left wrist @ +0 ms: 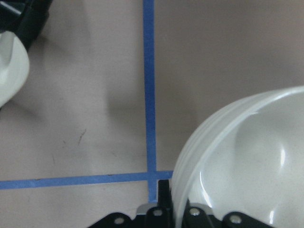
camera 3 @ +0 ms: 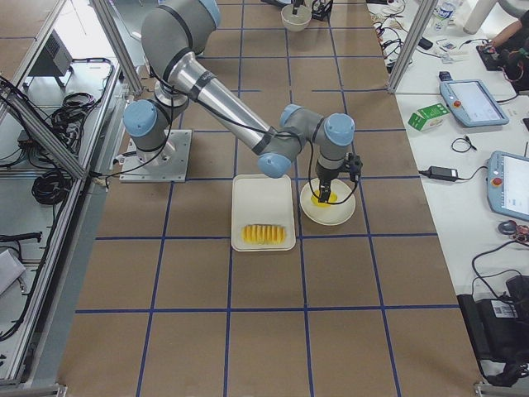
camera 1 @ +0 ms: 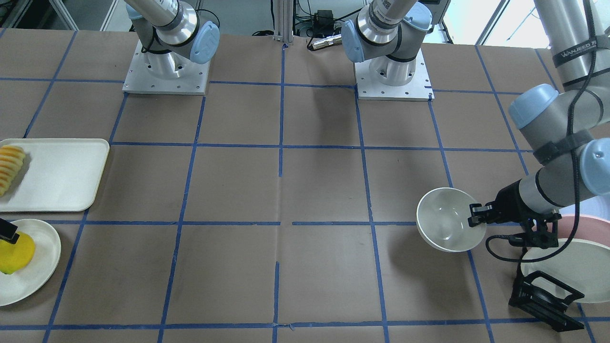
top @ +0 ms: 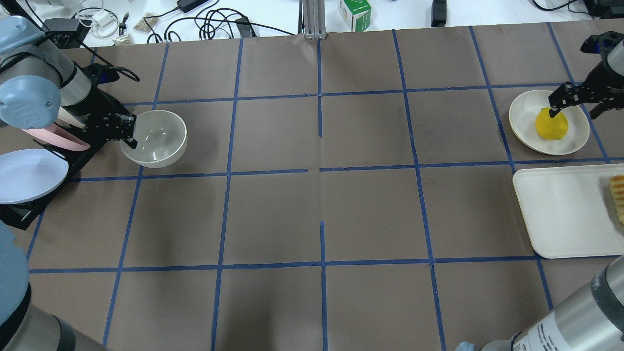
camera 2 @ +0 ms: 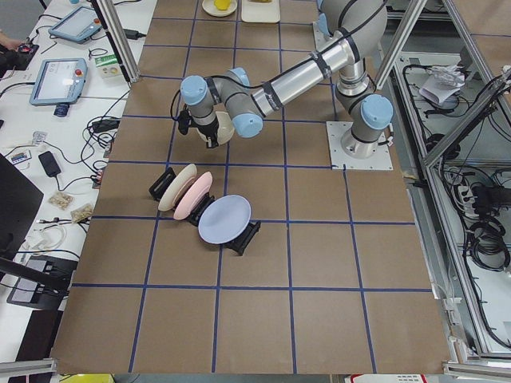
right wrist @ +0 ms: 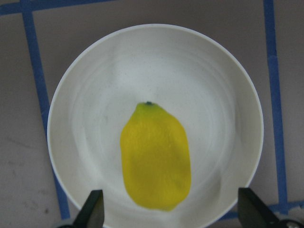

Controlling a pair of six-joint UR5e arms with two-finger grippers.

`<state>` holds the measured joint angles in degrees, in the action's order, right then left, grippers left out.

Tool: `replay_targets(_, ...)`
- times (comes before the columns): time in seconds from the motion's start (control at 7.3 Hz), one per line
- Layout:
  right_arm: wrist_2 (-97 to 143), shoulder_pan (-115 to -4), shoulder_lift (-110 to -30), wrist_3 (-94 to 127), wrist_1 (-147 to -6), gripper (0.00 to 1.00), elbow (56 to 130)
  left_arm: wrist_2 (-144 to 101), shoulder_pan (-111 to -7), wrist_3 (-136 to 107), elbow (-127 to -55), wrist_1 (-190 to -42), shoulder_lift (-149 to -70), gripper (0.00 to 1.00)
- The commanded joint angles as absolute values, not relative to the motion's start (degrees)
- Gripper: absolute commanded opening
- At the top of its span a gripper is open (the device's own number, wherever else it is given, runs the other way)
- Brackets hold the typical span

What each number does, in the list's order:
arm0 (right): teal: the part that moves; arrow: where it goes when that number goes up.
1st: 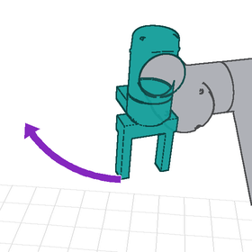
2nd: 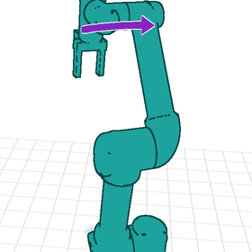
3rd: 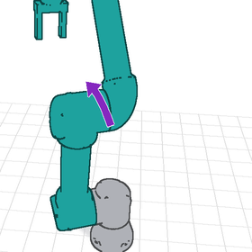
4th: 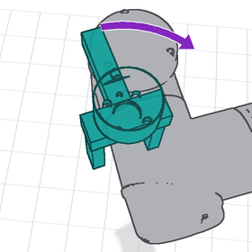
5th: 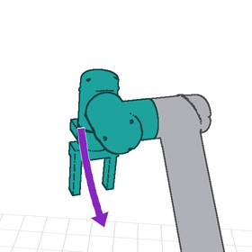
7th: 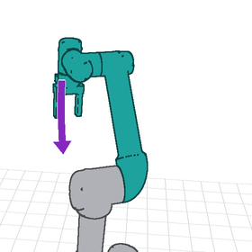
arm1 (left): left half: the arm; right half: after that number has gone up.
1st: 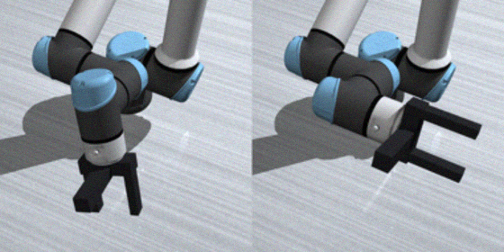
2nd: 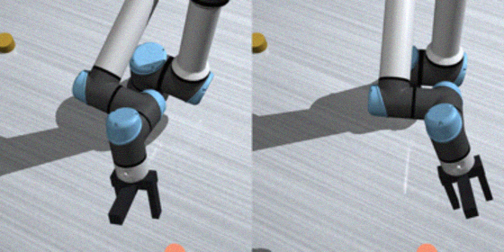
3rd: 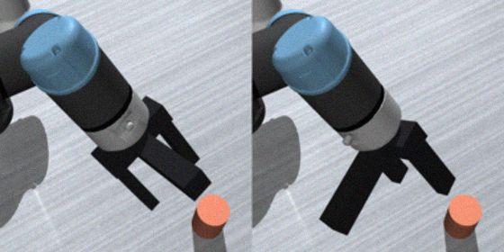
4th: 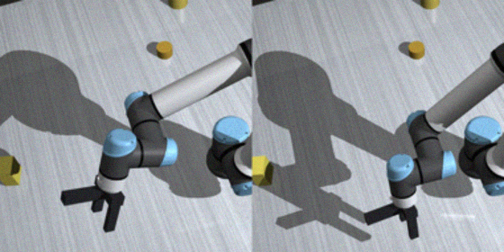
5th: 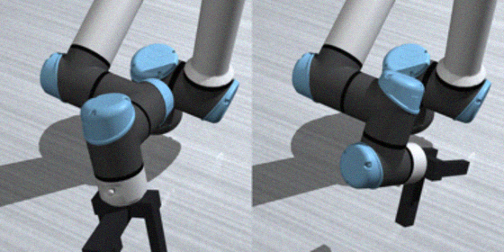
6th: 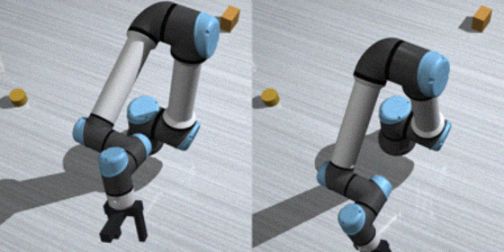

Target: Place bowl and put lemon in it

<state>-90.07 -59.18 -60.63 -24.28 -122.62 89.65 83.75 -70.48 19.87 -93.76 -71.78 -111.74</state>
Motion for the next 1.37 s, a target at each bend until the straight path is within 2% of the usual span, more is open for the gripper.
replay_targets(0.0, -90.0, -59.59, -56.25, -23.91, -129.55, 1.0, 89.56, 76.76, -83.6, 8.42, -93.52, -70.24, -111.09, 0.0)
replay_targets(0.41, -90.17, -59.59, -56.42, -20.22, -128.15, 1.0, 89.74, 73.49, -95.51, -8.13, -95.26, -61.27, -113.46, 0.0)
replay_targets(0.68, -88.61, -59.68, -56.86, -20.3, -126.3, 1.0, 89.74, 74.09, -100.62, -10.36, -98.94, -53.29, -114.87, 0.0)
replay_targets(0.82, -87.9, -59.68, -56.87, -20.3, -126.3, 0.94, 89.65, 74.09, -100.63, -10.98, -101.05, -49.78, -115.57, 0.0)
replay_targets(0.96, -87.98, -59.68, -56.95, -20.22, -126.21, 0.55, 89.65, 74.09, -100.63, -11.16, -102.38, -47.75, -116.36, 0.0)
replay_targets(1.1, -88.07, -59.68, -57.13, -20.13, -125.51, 0.11, 89.56, 74.18, -100.72, -10.99, -102.57, -47.2, -116.89, 0.0)
replay_targets(1.23, -88.07, -59.68, -57.91, -20.13, -125.42, 0.0, 89.56, 74.27, -100.9, -10.99, -102.66, -47.11, -117.16, 0.01)
